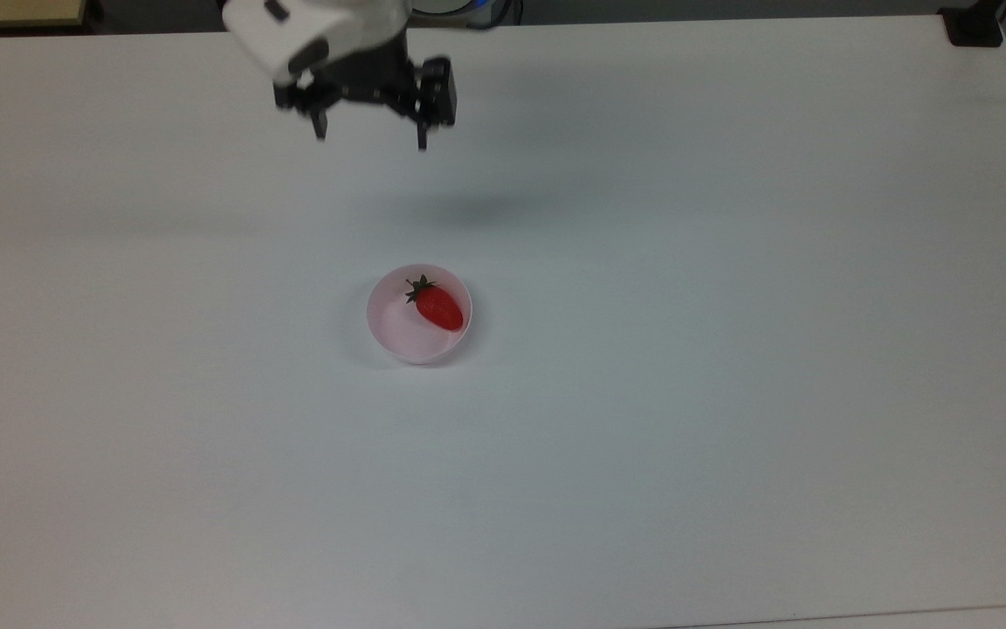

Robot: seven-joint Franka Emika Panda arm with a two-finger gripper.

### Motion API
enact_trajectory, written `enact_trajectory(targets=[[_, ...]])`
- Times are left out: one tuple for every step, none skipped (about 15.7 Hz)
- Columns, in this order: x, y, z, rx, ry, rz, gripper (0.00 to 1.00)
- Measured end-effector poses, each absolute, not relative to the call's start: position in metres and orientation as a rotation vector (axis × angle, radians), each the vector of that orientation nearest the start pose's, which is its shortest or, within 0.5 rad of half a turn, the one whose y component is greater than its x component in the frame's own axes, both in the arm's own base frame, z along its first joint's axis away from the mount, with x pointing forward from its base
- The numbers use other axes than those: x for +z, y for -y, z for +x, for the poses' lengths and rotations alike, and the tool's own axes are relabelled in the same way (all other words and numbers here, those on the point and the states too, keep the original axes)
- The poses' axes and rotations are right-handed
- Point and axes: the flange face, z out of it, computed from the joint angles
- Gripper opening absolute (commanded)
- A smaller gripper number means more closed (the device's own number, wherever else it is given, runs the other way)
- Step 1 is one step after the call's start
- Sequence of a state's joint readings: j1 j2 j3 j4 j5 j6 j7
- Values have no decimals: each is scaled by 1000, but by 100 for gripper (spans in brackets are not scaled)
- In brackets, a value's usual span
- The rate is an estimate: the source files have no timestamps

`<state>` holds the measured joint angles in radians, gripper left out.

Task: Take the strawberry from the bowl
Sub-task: 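Move the open gripper over the pink bowl with the strawberry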

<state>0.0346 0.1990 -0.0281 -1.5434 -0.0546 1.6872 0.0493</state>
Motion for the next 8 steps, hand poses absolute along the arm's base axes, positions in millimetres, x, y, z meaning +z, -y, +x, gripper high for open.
enact_trajectory(targets=[[512,3,628,81,-25,-3201,100],[491,5,638,80,-8,-3202,99],[469,5,648,82,5,-3202,95],[448,4,656,86,10,-3202,89],[429,3,663,92,15,-3203,85],[413,3,667,106,19,-3202,82],[400,2,670,120,21,-3202,82],[390,1,672,130,24,-3202,80]])
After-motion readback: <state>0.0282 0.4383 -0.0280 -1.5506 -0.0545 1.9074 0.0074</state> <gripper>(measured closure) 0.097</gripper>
